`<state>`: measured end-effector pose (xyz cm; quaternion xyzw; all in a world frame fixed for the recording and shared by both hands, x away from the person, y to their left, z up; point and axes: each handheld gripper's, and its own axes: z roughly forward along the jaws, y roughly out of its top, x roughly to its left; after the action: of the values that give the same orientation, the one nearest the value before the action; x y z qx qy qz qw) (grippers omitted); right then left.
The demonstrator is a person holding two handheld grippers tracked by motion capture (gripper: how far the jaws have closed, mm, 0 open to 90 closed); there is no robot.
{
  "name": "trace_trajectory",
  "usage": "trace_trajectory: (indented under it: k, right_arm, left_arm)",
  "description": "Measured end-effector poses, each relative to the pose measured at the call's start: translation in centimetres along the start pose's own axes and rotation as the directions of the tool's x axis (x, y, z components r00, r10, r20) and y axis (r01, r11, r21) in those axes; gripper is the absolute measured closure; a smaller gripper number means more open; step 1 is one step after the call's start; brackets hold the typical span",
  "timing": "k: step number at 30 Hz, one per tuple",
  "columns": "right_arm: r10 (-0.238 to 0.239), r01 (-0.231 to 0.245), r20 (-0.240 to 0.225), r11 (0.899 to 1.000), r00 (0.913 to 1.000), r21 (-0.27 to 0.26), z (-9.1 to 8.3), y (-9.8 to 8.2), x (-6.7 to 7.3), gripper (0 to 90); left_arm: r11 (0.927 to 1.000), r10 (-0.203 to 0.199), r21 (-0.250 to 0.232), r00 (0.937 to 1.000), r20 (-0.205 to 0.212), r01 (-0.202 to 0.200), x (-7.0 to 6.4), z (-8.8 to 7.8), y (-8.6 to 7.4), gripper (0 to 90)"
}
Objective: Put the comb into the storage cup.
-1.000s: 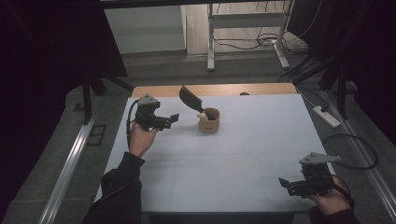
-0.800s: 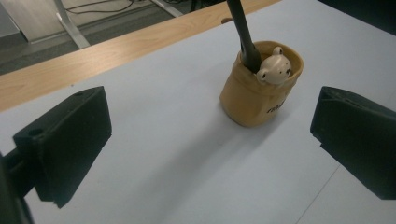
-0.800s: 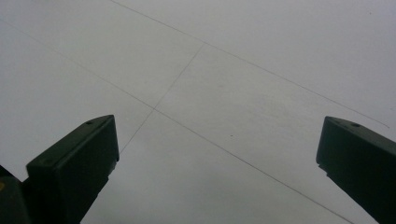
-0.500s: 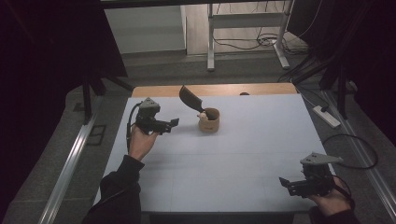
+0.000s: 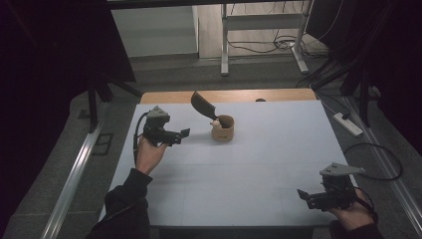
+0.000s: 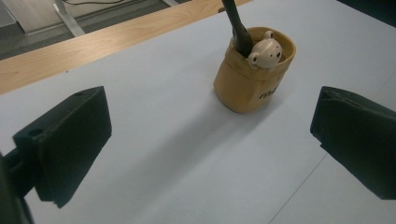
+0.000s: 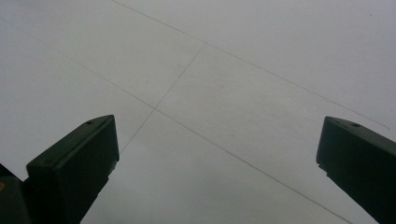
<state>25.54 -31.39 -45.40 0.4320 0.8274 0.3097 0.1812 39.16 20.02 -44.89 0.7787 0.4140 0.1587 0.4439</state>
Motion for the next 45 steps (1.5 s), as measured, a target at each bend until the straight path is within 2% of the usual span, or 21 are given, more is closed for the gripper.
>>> trace_trajectory:
  k: [16, 25, 45]
  right_arm:
    - [-0.001, 0.001, 0.005, 1.0, 1.0, 0.001, 0.0, 0.0, 0.0, 0.0]
    - [-0.003, 0.003, 0.004, 1.0, 1.0, 0.0, 0.0, 0.0, 0.0, 0.0]
    - [-0.01, 0.01, 0.003, 1.0, 0.9999, -0.004, 0.0, 0.0, 0.1, 0.0]
  left_arm:
    - [0.9999, -0.008, -0.007, 0.9999, 0.01, 0.008, -0.3, -1.0, -0.6, 0.0]
    - [0.9997, -0.021, -0.008, 0.9991, 0.036, 0.021, -0.6, -1.5, -1.0, 0.0]
    - [0.9999, -0.016, 0.001, 0.9984, 0.055, 0.016, -1.3, -2.4, -2.0, 0.0]
